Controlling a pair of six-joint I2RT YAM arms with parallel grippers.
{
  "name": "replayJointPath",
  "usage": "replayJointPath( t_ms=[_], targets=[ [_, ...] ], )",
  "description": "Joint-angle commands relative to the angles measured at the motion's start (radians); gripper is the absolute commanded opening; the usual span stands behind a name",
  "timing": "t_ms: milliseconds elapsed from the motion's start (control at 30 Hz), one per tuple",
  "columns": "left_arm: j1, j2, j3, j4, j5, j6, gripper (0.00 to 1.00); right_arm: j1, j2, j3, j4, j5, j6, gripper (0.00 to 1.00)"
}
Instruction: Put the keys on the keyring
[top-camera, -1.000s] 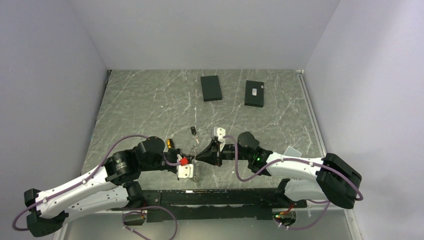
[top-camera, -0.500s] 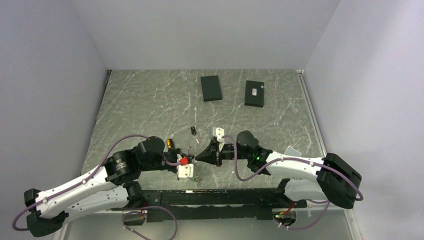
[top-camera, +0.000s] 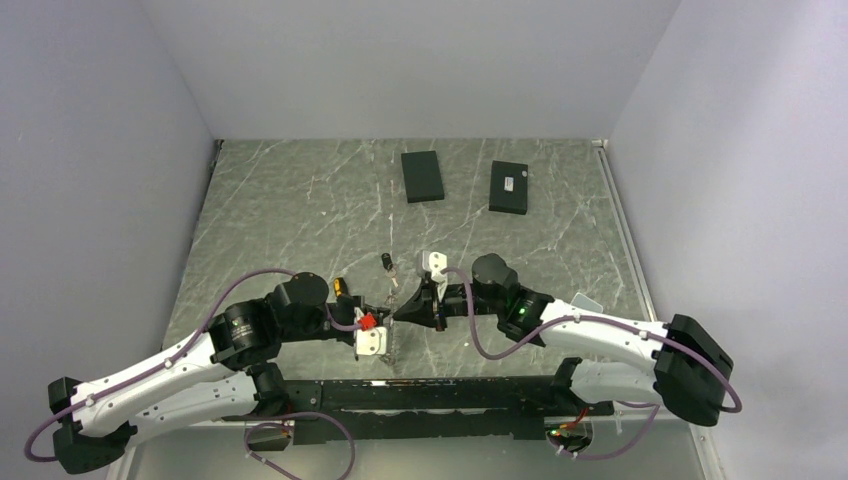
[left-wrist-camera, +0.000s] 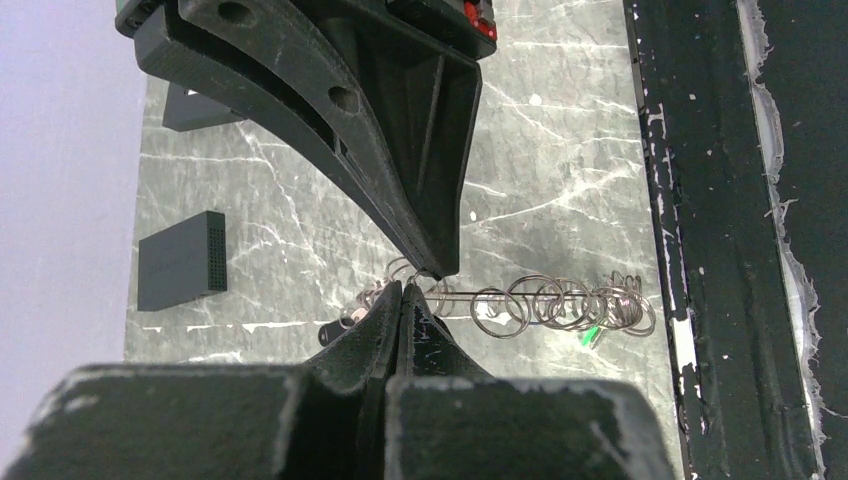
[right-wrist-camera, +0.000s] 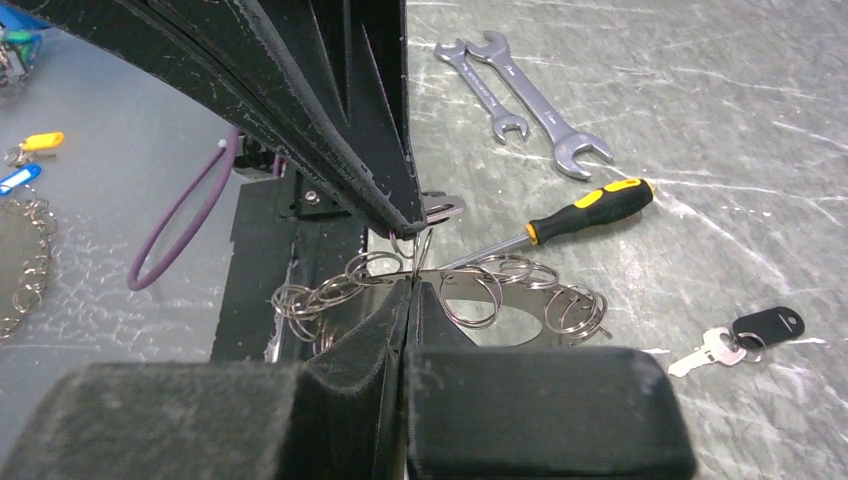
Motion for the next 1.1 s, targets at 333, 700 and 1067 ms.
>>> replayJointPath(
  t_ms=[333, 700, 1067],
  targets=[
    [0.006, 0.002, 0.009, 0.047, 0.023, -0.012, 0.00, 0.005, -0.062, 0.167, -0.212, 0.002, -0.123, 0.00],
    [0.007, 0.004, 0.010, 0.039, 0.020, -0.008, 0.00, 0.005, -0.053, 0.290, -0.436, -0.047, -0.193, 0.00],
    [0.007, 0.002, 0.013, 0.042, 0.030, -0.010, 0.00, 0.005, 0.055, 0.390, -0.544, -0.065, -0.161, 0.00]
  ],
)
